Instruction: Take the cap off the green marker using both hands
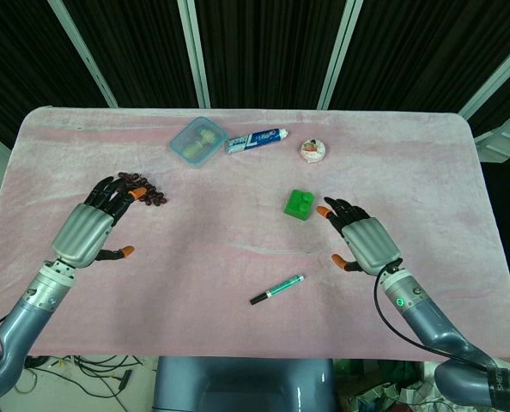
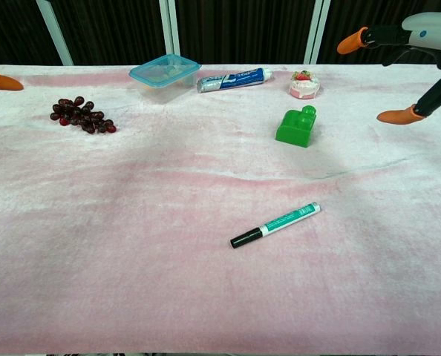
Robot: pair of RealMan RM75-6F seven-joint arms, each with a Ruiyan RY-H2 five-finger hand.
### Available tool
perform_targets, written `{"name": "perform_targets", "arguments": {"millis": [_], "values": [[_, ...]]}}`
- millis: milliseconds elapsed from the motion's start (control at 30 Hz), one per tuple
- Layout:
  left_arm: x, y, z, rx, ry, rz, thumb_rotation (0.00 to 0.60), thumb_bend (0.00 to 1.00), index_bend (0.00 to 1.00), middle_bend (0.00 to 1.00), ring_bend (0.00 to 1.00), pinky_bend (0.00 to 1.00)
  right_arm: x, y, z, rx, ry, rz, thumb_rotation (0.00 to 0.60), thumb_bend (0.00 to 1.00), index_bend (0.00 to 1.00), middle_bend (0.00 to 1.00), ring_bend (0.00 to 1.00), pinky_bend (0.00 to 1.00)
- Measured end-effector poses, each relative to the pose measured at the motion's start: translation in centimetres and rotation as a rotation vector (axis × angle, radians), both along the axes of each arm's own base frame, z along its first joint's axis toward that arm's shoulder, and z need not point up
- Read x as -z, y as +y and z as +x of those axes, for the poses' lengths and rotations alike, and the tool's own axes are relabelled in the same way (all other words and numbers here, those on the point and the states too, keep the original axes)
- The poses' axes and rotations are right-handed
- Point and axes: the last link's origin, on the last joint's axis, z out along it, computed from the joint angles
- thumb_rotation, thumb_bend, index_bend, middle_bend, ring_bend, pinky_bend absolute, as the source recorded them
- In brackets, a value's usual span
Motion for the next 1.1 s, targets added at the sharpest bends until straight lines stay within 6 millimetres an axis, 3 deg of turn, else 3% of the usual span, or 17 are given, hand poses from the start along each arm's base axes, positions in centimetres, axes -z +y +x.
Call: {"name": "perform_targets", "arguments": {"millis": [167,367,667,900,1100], "values": [[1.0,0.9,1.3,0.048,-0.062,-0.04,0.6,0.09,0.08,0.13,0.0,0.02,0.1,0.2,-0.3,-0.014,0.024,0.001,0.6,0.21,0.11,0.0,0.01,0.16],[1.3,0.7,1.5,0.053,-0.053,-0.033,0.6,0.09,0.08,0.13,0.0,0.02,0.1,0.1,-0.3,-0.023,0.021,-0.011,0.6,0.21,0.11,0.0,0.01,0.16],[0.1,-0.6,-0.6,0.011,-0.026,-0.002,0.6,0.09,0.08,0.13,0.0,0.02,0.8,0.4,-1.5,-0.002,0.024,0.004,0.6,0.21,0.13,0.0,0.01,0.16],[-2.0,-1.8,-1.2,-0.028,-0.054,0.025,0.6,0.09,0.08,0.13,0.0,0.02,1.5,1.9,-1.8,-0.009,0.048,0.063,0.6,0.21,0.26,0.0,0.01,0.16],[-3.0,-4.2,-2.6,-0.086,-0.067,0.008,0.6,0.09,0.08,0.13,0.0,0.03,3.4,2.8,-1.7,-0.027,0.056,0.107,0.6,0.21,0.33,0.0,0.01,0.16]]}}
